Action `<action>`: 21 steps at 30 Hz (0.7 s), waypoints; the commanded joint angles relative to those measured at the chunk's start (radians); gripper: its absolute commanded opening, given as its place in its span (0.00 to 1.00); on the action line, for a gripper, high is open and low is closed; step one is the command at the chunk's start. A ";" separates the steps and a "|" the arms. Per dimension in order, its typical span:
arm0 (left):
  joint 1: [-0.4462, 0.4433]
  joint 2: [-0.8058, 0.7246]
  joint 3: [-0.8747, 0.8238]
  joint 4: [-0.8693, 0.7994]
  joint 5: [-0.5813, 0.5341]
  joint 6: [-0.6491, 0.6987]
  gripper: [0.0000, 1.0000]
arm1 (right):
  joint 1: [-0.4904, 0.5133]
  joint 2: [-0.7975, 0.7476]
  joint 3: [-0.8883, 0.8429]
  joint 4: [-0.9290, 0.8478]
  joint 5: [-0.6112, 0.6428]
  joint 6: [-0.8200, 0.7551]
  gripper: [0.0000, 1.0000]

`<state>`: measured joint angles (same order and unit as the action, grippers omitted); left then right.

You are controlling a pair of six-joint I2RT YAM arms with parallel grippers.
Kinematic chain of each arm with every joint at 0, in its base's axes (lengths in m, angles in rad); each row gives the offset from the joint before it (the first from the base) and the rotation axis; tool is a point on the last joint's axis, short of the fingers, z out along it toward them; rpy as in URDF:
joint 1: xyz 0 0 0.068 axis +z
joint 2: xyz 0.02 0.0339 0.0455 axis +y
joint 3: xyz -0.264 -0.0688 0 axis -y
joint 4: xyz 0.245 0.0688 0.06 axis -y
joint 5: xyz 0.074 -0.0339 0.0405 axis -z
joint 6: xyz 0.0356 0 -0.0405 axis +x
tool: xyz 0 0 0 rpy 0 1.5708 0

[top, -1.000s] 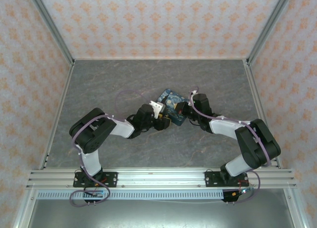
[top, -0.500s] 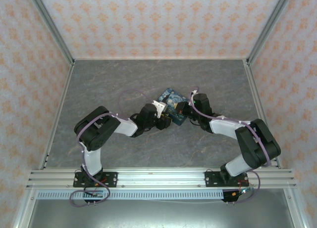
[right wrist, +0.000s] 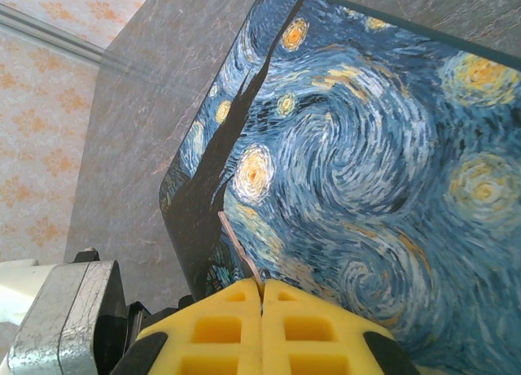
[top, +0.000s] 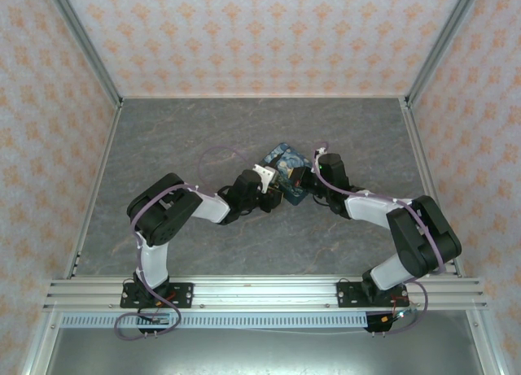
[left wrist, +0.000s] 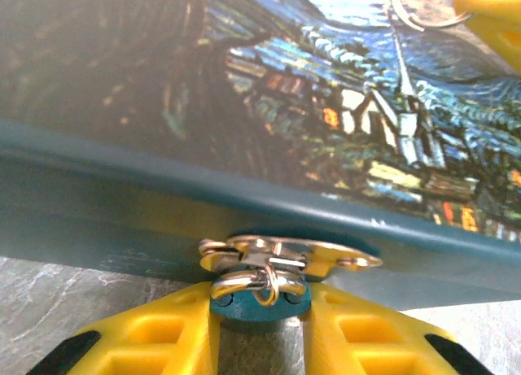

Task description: Unlock the padlock with the key

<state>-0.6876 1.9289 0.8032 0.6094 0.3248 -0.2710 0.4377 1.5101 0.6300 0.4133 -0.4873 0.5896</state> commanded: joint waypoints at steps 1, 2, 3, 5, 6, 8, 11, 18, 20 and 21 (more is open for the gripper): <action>-0.010 0.015 0.019 -0.037 -0.033 -0.011 0.25 | 0.006 0.023 -0.040 -0.095 0.000 -0.017 0.00; -0.010 0.011 0.018 -0.039 -0.036 -0.013 0.24 | 0.006 0.022 -0.040 -0.094 0.001 -0.019 0.00; -0.010 0.009 0.018 -0.040 -0.037 -0.017 0.23 | 0.006 0.021 -0.040 -0.092 0.001 -0.019 0.00; -0.011 0.001 0.017 -0.040 -0.039 -0.024 0.21 | 0.007 0.017 -0.039 -0.085 -0.002 -0.018 0.00; -0.011 -0.004 0.017 -0.041 -0.039 -0.030 0.21 | 0.007 0.014 -0.039 -0.084 -0.002 -0.018 0.00; -0.012 -0.013 0.017 -0.048 -0.038 -0.043 0.20 | 0.006 0.006 -0.035 -0.082 -0.004 -0.023 0.00; -0.012 -0.055 0.024 -0.078 -0.031 -0.065 0.20 | 0.007 -0.028 -0.027 -0.084 -0.002 -0.047 0.00; -0.014 -0.139 0.085 -0.263 0.020 -0.170 0.20 | 0.007 -0.220 -0.043 -0.155 0.032 -0.161 0.00; -0.019 -0.160 0.097 -0.303 0.029 -0.205 0.18 | 0.007 -0.291 -0.072 -0.173 0.039 -0.187 0.00; -0.021 -0.171 0.099 -0.315 0.039 -0.221 0.17 | 0.006 -0.320 -0.091 -0.183 0.041 -0.199 0.00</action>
<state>-0.6945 1.8194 0.8639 0.3752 0.3344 -0.4225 0.4389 1.2655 0.5777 0.2794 -0.4717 0.4641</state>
